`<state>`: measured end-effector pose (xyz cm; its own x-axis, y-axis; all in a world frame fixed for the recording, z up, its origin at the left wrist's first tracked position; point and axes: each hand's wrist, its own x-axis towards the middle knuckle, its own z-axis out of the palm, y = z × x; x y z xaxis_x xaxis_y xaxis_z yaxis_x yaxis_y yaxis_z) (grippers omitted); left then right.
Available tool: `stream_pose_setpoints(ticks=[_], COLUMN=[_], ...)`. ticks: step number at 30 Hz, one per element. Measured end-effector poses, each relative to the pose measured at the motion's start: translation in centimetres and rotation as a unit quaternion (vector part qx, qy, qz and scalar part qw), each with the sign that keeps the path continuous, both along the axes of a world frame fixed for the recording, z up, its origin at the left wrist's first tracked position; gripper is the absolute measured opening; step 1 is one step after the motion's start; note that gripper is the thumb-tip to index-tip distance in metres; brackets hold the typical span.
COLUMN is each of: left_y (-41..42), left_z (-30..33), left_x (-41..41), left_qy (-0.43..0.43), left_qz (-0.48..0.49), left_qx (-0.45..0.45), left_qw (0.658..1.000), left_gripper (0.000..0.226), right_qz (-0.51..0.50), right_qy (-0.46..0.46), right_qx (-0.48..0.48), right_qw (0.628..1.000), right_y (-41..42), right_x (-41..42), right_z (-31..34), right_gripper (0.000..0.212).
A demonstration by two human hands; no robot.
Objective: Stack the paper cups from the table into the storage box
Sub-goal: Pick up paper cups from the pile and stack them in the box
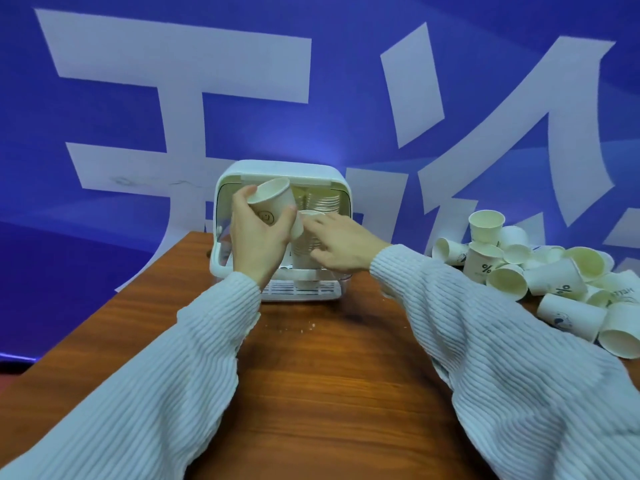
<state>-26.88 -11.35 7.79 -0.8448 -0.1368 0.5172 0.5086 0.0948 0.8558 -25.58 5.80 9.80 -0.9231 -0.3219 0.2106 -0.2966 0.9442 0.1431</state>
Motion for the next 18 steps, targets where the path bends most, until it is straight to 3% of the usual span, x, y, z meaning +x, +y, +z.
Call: stream_pose_setpoints(ticks=[3, 6, 11, 18], left_y=[0.5, 1.3, 3.0, 3.5], left_z=[1.5, 2.6, 2.0, 2.3], left_x=[-0.6, -1.8, -3.4, -3.7], left_qy=[0.017, 0.043, 0.078, 0.097], left_qz=[0.003, -0.006, -0.011, 0.016], left_qx=[0.002, -0.012, -0.183, -0.170], left_qw=[1.000, 0.999, 0.980, 0.980], left_gripper=[0.068, 0.071, 0.074, 0.075], right_qz=[-0.002, -0.056, -0.087, -0.106], right_qy=[0.087, 0.155, 0.142, 0.141], right_qx=[-0.153, -0.325, -0.348, -0.363], right_qw=[0.984, 0.931, 0.923, 0.915], right_y=[0.5, 2.1, 4.3, 5.7], right_x=[0.3, 1.2, 3.5, 5.0], right_z=[-0.4, -1.1, -2.2, -2.8], right_gripper=[0.064, 0.052, 0.044, 0.042])
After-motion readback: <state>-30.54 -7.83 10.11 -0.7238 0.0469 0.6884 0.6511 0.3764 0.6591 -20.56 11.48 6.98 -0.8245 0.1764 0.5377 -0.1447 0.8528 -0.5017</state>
